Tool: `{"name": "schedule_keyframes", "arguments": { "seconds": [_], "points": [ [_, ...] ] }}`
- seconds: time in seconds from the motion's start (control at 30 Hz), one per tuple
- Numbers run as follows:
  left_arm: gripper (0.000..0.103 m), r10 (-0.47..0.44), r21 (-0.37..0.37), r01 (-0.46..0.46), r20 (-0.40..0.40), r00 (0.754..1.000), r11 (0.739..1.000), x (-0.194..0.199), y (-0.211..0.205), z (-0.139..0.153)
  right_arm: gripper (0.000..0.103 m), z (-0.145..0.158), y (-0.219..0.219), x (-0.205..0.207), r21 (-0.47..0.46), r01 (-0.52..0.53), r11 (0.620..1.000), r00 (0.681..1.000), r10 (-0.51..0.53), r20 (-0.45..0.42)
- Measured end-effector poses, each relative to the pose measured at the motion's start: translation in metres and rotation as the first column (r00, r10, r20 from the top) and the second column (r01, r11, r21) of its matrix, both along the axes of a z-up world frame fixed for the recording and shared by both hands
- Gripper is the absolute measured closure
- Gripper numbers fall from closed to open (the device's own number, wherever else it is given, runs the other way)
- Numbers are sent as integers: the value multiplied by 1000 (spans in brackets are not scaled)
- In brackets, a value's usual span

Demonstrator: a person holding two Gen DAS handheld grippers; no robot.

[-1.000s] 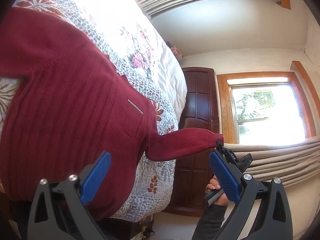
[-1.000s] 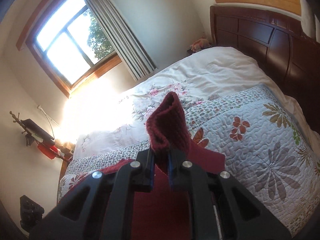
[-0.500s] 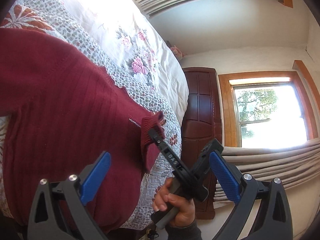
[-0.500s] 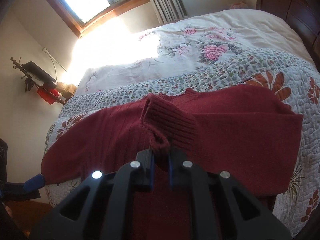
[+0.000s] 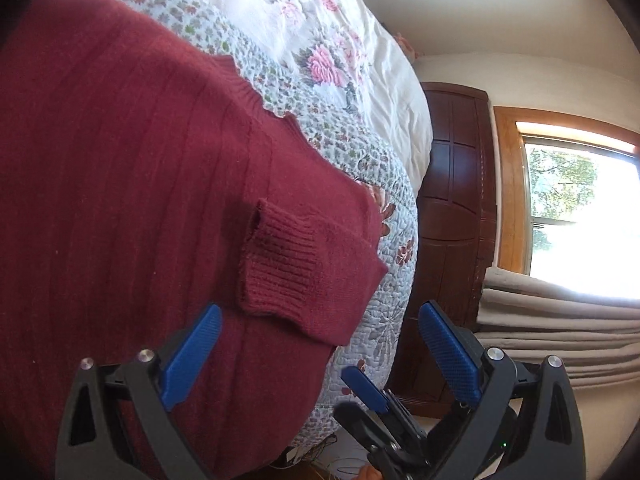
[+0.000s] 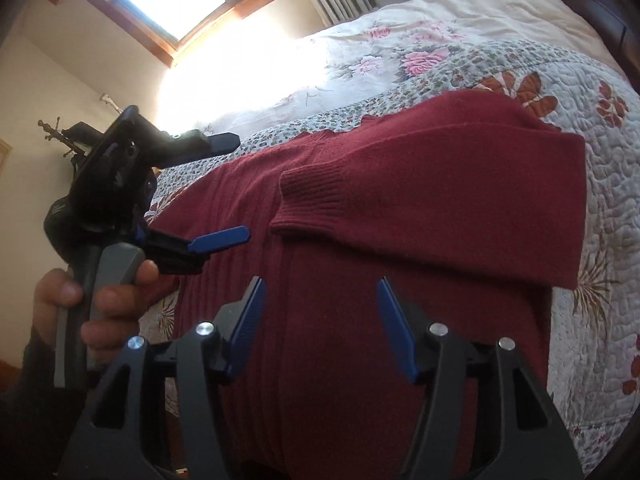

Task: Fold small clothes

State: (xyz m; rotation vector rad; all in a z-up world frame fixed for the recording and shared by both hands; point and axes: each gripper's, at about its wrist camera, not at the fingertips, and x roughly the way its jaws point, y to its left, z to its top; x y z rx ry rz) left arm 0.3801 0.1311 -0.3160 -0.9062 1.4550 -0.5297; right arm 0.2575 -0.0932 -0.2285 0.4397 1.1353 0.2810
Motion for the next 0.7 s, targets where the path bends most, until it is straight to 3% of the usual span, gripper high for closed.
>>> {"name": "schedule_keyframes", "arguments": {
  "seconds": [0.13,0.3,0.33,0.4,0.43,0.47,0.6,0.7],
  "points": [
    [4,-70,49,71,-38,997,996,14,-18,-17,44,1,-19,-40,24,65,998,998,-65,-26],
    [6,-155,67,158,-48,987,985,26,-38,-14,43,-2,-25,-63,82,122,989,992,-118,-52],
    [11,-164,82,167,-52,985,982,29,-41,-15,43,-2,-23,-65,90,122,988,992,-118,-53],
    [37,-177,134,184,-58,982,974,31,-42,-16,43,0,-18,-66,104,120,987,992,-115,-52],
    [62,-182,148,190,-66,981,971,32,-41,-18,43,2,-16,-66,111,117,987,993,-112,-49],
    [80,-179,151,189,-77,981,970,32,-39,-20,43,3,-14,-67,114,112,987,993,-107,-45],
    [88,-182,157,187,-49,982,970,32,-34,-17,43,9,-10,-70,107,109,988,994,-106,-38],
    [90,-178,152,174,10,984,973,32,-31,4,43,9,-14,-72,102,120,987,992,-117,-43]
  ]
}}
